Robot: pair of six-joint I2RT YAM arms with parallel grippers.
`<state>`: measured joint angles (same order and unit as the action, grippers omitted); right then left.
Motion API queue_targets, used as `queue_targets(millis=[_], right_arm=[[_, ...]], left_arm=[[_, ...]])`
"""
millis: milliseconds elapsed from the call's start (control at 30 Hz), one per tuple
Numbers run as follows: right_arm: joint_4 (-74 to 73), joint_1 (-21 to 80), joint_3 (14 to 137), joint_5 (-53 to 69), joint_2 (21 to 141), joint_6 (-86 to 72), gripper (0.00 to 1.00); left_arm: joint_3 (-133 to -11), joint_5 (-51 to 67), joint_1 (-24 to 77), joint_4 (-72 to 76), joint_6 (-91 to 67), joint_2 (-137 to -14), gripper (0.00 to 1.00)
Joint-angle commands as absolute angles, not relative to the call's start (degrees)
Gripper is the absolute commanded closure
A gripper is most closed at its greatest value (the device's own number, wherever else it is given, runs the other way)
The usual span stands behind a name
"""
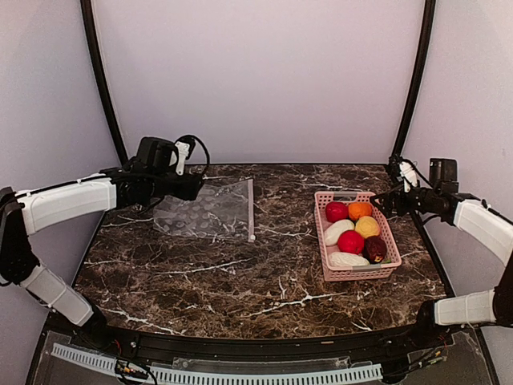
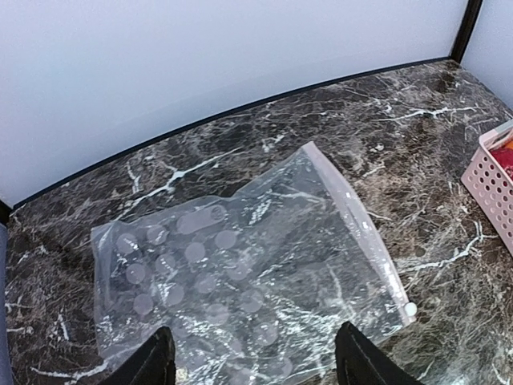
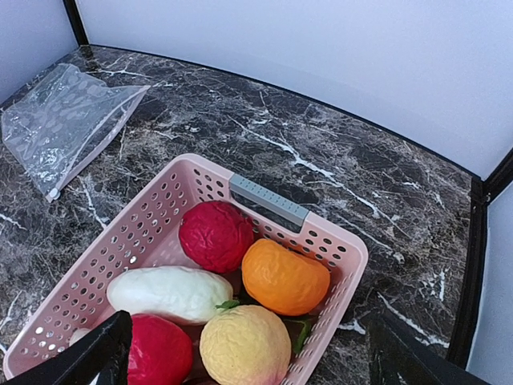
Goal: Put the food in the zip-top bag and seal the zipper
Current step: Pick up the zipper food storage bag at the center of the board.
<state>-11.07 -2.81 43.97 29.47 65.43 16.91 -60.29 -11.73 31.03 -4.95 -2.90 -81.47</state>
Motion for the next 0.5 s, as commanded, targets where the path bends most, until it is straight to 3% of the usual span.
queue_targets(millis=[0, 467], right_arm=[[-9.0, -3.1, 42.5, 30.4, 63.3, 19.4, 0.01], [-8.4, -3.2, 41.0, 31.0, 63.4, 21.1, 0.01]], left_arm=[[-69.8, -14.3, 36.0, -12.6, -6.1, -88.4, 0.33], [-98.4, -22.5, 43.7, -22.6, -17.8, -115.0, 0.35]])
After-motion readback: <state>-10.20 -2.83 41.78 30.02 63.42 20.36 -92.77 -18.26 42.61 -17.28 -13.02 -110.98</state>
